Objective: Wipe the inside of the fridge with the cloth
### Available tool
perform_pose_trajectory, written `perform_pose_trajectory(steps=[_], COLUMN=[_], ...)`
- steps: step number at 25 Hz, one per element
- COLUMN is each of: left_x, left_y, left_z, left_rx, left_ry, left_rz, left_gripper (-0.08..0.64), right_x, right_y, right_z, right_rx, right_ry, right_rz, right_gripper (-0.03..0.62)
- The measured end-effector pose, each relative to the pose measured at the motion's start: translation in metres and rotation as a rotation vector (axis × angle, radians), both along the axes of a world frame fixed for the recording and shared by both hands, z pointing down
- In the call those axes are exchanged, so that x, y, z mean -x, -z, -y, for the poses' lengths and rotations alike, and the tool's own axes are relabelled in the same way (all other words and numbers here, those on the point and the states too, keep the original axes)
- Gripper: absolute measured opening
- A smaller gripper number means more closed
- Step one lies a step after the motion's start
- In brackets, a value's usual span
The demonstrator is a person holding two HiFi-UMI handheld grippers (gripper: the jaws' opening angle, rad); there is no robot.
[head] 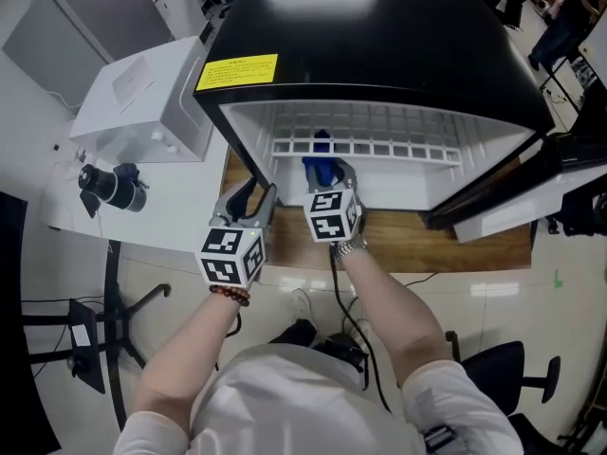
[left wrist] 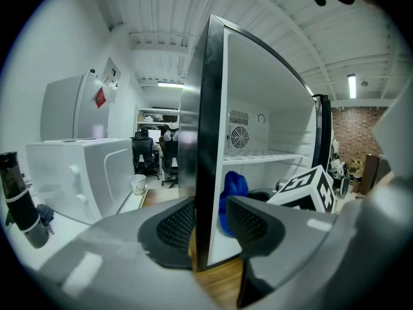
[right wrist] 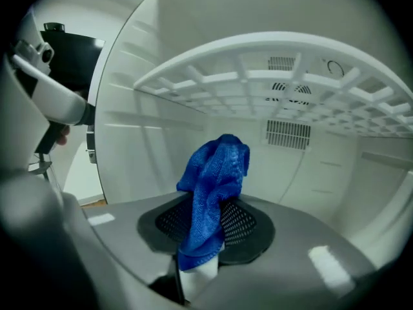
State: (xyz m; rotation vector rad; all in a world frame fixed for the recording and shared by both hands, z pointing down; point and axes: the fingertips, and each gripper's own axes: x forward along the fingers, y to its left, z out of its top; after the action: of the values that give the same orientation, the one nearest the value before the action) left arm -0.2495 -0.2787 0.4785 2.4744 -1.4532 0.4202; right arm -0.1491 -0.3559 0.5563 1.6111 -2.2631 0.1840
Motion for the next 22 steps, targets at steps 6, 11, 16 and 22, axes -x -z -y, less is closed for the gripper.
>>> perform_pose_trajectory(steps=[6,11,16,22], left_x=[0.0,0.0,0.0,0.0], left_y=[0.0,0.0,-0.001,-0.001], left_z=[0.0,0.0,0.001,0.001], left_rx=[0.0,-0.004,-0.002,-0.003], left_ry=[-0.009,-0.01,-0.007,0.0], left_rz=[0.004,0.007,0.01,0.012], left_gripper=[0.141,0.14,0.14,0.14], right_x=[0.045,0.051,0.048,0.027], right_y=[-0.021,-0.047,-0.06,-0.061], right_z=[-0.013,-0.016,-0.02,-0.022], right_rx=[0.046,0.096,0.091,0.09], right_ry=[0.072,0.081,0.09,0.06], right_rz=[0.01,-0.027,-0.091,-0.112], right_gripper=[0.106,0.106,0.106,0.106])
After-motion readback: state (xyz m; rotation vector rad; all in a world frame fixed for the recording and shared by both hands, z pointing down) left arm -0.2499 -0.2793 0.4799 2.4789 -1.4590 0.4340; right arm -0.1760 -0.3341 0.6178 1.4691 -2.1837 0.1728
